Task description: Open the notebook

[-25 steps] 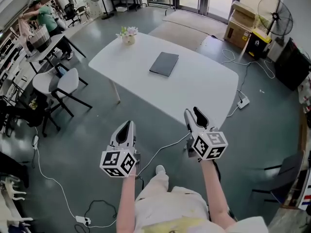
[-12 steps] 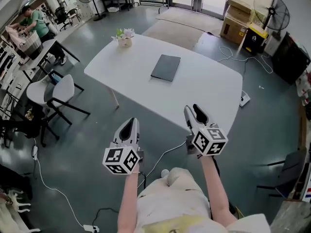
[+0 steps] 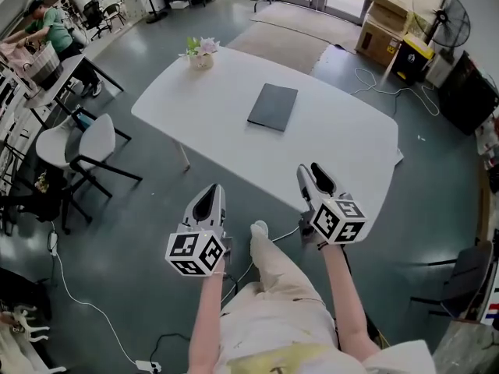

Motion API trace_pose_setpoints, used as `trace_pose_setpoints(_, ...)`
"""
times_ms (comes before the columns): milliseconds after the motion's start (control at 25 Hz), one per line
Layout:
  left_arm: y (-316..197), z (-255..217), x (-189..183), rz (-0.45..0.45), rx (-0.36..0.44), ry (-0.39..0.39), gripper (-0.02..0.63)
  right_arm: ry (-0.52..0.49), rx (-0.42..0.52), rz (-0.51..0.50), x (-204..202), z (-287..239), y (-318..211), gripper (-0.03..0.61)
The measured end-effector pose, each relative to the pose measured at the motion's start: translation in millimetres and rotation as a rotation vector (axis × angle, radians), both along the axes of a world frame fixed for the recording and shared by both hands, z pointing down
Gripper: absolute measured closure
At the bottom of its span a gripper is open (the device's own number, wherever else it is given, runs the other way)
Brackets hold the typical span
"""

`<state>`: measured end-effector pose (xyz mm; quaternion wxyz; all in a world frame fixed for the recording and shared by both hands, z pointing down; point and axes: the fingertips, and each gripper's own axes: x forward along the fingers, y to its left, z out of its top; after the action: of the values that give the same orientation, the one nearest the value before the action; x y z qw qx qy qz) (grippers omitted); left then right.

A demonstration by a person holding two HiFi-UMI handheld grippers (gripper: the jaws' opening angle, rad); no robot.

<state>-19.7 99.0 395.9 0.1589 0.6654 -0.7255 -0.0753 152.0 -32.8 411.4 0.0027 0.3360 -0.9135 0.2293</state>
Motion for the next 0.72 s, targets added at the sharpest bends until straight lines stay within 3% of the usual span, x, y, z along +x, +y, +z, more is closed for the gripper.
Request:
trace_pose_setpoints(240, -43.5, 17.4, -39.8, 0.012, 0.000, 0.006, 0.615, -0.014, -0.026, 0.038, -32.7, 22.0, -45.4, 0.437)
trace_pose_setpoints(720, -174.0, 43.0, -97.1, 0.171, -0.095, 0.027, 0.615, -0.003, -0.144, 0.163, -83.3, 55.7, -144.5, 0.437)
